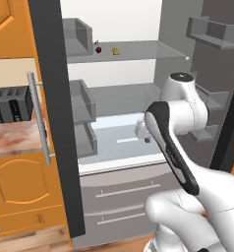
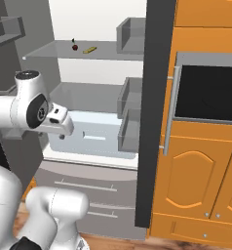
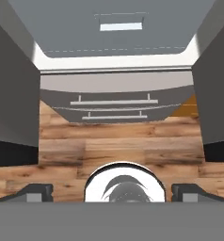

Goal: Retrieve the butter from the fridge and place it on a plate on the dining table. Then retrieve the butter knife by the fridge and place it near the plate.

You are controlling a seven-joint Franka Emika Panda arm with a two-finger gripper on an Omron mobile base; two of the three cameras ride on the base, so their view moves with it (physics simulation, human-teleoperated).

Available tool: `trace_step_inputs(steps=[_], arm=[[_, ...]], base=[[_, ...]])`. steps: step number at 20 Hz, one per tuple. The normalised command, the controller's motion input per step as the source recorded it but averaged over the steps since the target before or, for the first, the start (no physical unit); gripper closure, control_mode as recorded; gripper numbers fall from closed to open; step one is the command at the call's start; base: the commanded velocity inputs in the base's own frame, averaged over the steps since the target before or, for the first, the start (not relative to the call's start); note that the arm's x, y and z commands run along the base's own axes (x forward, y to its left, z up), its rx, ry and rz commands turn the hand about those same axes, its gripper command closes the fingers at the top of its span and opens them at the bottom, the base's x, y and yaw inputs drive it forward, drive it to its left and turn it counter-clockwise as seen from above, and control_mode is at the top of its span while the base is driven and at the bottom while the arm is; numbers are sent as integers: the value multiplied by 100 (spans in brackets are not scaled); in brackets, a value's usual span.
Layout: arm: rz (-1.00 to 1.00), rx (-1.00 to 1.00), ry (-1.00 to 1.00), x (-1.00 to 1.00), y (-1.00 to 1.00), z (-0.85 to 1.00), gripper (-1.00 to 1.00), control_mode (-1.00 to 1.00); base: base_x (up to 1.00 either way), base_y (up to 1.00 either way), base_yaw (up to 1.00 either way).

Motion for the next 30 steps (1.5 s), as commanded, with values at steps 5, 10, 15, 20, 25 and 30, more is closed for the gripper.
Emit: trace_step_inputs(steps=[5,10,15,20,25,30], arm=[[-15,-5,0,0,-26,-15,-100,-100],[1,0,2,-10,-44,-21,-100,-100],[1,1,1,-61,-24,-3,-100,-100],[-1,1,0,-40,1,-14,-100,-100],[0,0,0,0,0,0,-100,-100],[-1,0,0,0,8,-1,-100,100]], base=[[0,0,0],[0,0,0],[0,0,0],[0,0,0],[0,0,0],[7,43,-3]])
